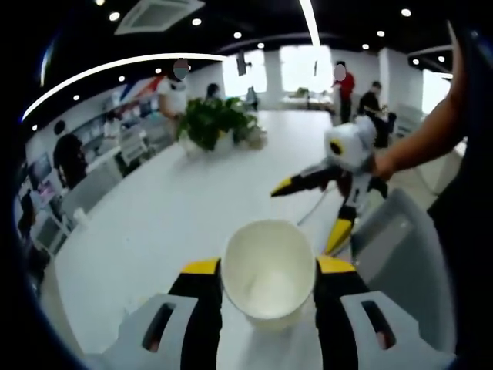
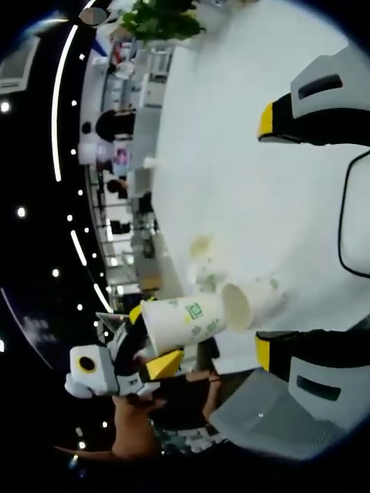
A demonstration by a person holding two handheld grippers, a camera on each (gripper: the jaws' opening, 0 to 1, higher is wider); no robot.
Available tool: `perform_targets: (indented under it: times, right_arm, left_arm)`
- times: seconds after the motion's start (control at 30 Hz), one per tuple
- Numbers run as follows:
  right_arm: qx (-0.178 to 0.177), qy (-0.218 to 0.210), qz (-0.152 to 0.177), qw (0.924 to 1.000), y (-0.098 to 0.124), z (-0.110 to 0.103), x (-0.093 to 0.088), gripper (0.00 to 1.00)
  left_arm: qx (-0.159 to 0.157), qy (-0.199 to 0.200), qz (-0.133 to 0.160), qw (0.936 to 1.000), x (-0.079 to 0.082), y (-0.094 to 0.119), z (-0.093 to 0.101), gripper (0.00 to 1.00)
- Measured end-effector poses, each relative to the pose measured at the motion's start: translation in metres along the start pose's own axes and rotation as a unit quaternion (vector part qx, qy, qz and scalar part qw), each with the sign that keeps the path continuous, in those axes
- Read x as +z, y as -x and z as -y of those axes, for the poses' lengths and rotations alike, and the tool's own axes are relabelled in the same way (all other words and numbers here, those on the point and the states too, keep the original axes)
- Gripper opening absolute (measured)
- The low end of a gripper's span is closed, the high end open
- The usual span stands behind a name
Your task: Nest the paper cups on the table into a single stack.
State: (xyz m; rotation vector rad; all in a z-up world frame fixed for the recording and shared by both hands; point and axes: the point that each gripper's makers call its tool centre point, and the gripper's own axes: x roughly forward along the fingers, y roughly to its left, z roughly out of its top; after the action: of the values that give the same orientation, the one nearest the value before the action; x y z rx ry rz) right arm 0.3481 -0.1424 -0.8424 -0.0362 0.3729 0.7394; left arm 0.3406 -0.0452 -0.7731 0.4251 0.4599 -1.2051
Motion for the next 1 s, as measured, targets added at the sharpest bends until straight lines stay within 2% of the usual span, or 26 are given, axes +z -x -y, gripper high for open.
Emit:
perform_targets:
  times: [0.67,1.0]
  right_arm:
    - [-0.002,-0.002,0.0,1.0,0.0,0.001,0.002,1.0]
    - [-0.002,-0.005,-0.002,1.0,-0.001,0.002,-0.001,1.0]
  left_arm:
    - [0.003,0.036,-0.006,0.9993,-0.032,-0.022,-0.002,0.44]
    - [0.001,0.034,-0.018,0.9993,-0.051,-0.031,0.0,0.44]
